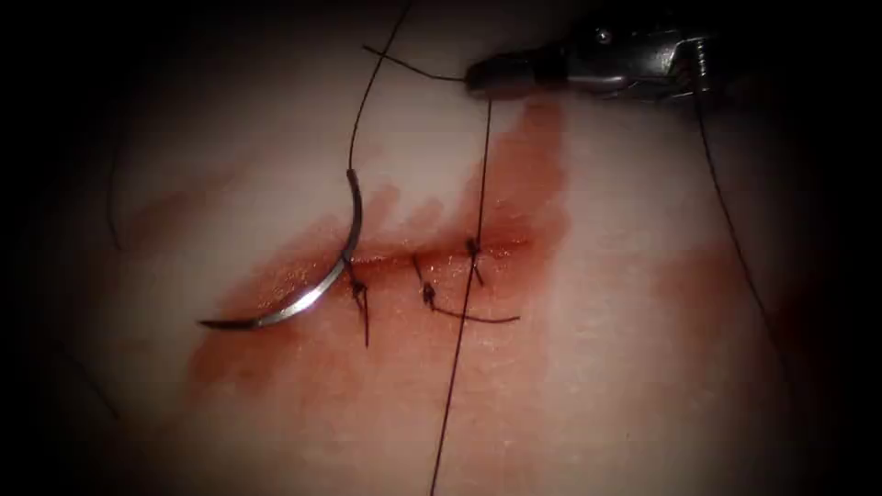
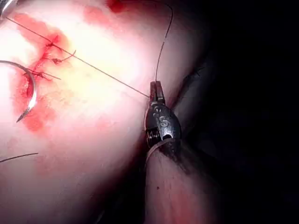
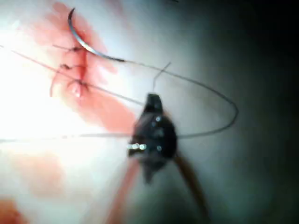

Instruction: Wound Closure

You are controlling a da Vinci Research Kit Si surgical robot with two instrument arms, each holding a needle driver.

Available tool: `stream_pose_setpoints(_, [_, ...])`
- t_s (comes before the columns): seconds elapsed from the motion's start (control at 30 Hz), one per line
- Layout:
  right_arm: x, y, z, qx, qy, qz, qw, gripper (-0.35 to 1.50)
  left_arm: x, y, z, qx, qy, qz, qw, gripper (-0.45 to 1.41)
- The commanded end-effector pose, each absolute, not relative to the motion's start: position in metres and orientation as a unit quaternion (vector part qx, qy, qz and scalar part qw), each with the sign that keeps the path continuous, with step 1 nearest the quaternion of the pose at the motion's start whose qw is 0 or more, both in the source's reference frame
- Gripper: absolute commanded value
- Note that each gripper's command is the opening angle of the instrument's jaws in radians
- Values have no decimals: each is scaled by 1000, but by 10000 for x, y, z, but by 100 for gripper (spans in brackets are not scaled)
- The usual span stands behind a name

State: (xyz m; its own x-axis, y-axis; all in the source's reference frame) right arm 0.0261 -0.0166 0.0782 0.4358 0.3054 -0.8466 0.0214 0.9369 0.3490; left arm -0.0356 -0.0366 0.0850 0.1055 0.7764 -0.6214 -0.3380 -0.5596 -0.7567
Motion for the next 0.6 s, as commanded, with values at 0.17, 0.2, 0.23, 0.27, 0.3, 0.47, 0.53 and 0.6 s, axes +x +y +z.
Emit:
stream_pose_setpoints(0.17, [256,-192,764,151,542,106,820,37,-350,-333,829,-611,-173,644,426,-45])
stream_pose_setpoints(0.2, [250,-197,757,145,544,117,818,76,-347,-326,825,-612,-169,647,423,-45])
stream_pose_setpoints(0.23, [246,-200,752,142,543,126,818,98,-345,-318,821,-612,-165,649,420,-45])
stream_pose_setpoints(0.27, [241,-203,747,139,543,135,817,108,-342,-309,816,-613,-162,651,418,-45])
stream_pose_setpoints(0.3, [234,-207,741,138,541,147,817,120,-340,-301,812,-615,-158,652,414,-45])
stream_pose_setpoints(0.47, [199,-221,720,122,533,182,817,126,-333,-263,792,-619,-151,655,406,-45])
stream_pose_setpoints(0.53, [185,-224,713,112,528,198,818,130,-332,-251,786,-620,-148,658,401,-45])
stream_pose_setpoints(0.6, [176,-226,706,103,522,215,819,130,-334,-236,780,-622,-146,658,399,-45])
